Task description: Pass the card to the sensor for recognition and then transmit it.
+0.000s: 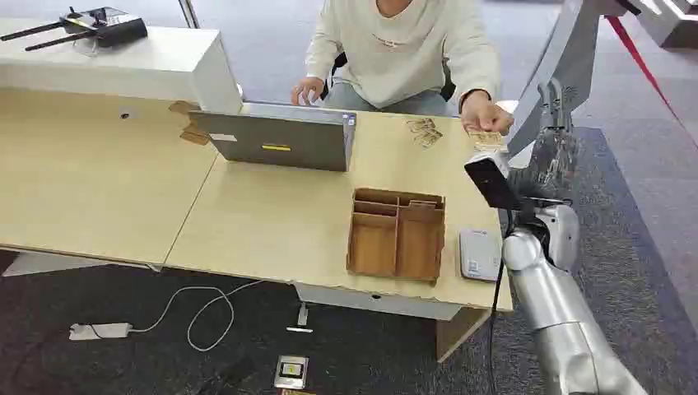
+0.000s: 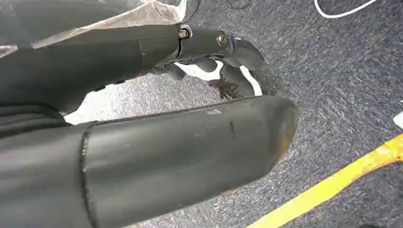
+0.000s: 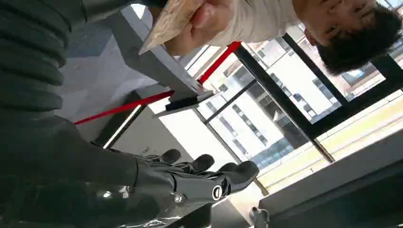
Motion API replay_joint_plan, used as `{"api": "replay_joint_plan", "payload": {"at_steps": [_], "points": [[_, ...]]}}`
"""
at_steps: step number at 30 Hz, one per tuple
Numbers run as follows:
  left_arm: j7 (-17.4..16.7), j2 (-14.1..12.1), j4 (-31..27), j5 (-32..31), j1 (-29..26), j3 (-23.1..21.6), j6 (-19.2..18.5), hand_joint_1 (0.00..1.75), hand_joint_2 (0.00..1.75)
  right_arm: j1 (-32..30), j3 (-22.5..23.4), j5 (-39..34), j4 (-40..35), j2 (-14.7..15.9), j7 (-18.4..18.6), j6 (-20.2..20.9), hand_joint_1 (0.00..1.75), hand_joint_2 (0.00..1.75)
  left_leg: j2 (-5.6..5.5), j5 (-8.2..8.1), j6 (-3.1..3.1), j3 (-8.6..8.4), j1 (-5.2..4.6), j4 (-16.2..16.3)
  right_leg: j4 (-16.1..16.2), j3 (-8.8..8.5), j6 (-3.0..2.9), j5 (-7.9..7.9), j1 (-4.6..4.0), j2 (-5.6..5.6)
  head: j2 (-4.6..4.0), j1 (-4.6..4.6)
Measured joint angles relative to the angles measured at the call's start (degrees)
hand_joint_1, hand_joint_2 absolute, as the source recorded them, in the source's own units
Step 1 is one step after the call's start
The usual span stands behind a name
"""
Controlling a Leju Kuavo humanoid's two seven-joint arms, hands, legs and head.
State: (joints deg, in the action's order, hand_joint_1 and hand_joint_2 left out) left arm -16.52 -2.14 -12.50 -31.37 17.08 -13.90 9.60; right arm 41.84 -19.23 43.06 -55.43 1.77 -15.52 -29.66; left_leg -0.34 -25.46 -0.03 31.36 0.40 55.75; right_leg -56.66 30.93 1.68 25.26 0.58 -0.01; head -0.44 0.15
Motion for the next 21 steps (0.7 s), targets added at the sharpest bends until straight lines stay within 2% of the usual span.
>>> {"api": "replay_joint_plan", "payload": {"at_steps": [1,21], "points": [[-0.09,0.0,0.0,-0.02,0.03,0.0,0.0,0.0,0.0,0.02,0.0,0.0,0.13,0.0,0.0,0.0,1.75,1.75,0.0,0.0,0.0,0.0,0.0,0.0,0.0,0.0,0.0,0.0,0.0,0.0,0.0,0.0],[-0.28,0.52,0.0,-0.7,0.42,0.0,-0.57,0.0,0.0,0.0,0.0,-0.92,0.48,0.28,-0.2,1.62,1.75,1.75,0.01,0.0,0.0,0.0,0.0,0.0,0.0,0.02,0.0,0.0,0.0,0.0,0.0,0.0]]}}
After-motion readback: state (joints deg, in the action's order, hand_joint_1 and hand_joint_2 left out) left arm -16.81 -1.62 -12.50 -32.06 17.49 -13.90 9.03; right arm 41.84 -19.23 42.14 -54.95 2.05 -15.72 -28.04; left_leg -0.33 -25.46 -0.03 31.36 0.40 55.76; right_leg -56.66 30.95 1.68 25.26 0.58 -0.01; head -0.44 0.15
